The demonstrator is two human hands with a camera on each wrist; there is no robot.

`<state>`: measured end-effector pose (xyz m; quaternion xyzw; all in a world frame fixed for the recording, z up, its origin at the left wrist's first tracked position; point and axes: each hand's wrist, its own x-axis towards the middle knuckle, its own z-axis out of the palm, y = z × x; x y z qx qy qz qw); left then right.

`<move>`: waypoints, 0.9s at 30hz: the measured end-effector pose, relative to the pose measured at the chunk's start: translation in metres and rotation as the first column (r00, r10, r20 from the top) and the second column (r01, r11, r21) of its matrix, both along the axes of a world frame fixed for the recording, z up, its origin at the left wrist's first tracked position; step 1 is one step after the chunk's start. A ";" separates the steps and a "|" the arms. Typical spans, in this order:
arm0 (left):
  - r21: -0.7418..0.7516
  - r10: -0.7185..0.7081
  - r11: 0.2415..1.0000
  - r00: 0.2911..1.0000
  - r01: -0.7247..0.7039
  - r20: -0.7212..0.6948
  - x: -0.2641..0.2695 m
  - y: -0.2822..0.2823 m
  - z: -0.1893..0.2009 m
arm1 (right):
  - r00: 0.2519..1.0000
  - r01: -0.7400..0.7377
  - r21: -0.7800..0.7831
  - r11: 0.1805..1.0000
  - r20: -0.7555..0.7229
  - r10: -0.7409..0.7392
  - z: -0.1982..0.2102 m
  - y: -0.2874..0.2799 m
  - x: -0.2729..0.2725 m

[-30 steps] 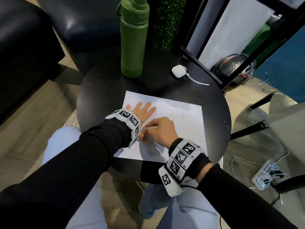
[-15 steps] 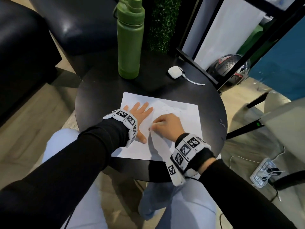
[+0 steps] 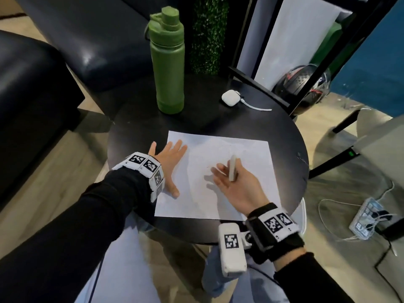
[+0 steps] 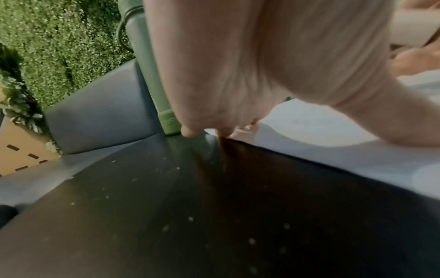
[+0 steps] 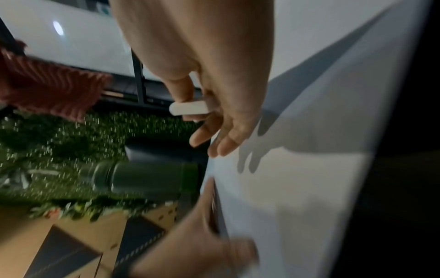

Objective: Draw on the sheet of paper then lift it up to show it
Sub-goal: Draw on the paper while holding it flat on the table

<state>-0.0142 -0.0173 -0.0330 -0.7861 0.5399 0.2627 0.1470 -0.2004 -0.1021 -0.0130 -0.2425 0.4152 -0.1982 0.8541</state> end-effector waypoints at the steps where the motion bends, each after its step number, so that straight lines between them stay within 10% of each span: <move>1: 0.008 0.008 1.000 1.000 -0.008 0.003 -0.002 0.000 0.000 | 0.995 -0.101 0.020 0.995 0.029 0.100 -0.002 0.017 0.005; 6: 0.023 0.000 1.000 0.999 -0.001 0.038 -0.007 -0.001 -0.001 | 0.958 -0.285 0.008 0.958 -0.018 0.285 -0.020 0.048 0.018; 13: 0.015 -0.004 1.000 1.000 0.004 -0.031 0.003 0.000 -0.010 | 0.949 0.220 -0.346 0.912 -0.141 -0.283 -0.015 -0.033 -0.010; 22: 0.012 0.011 1.000 1.000 -0.011 0.002 0.001 -0.004 -0.012 | 0.962 -0.258 -0.113 0.959 -0.118 0.245 -0.029 0.038 0.040; 27: 0.021 0.005 1.000 1.000 -0.005 -0.024 0.006 -0.002 -0.015 | 0.951 0.193 -0.357 0.914 -0.162 -0.264 -0.023 -0.038 0.018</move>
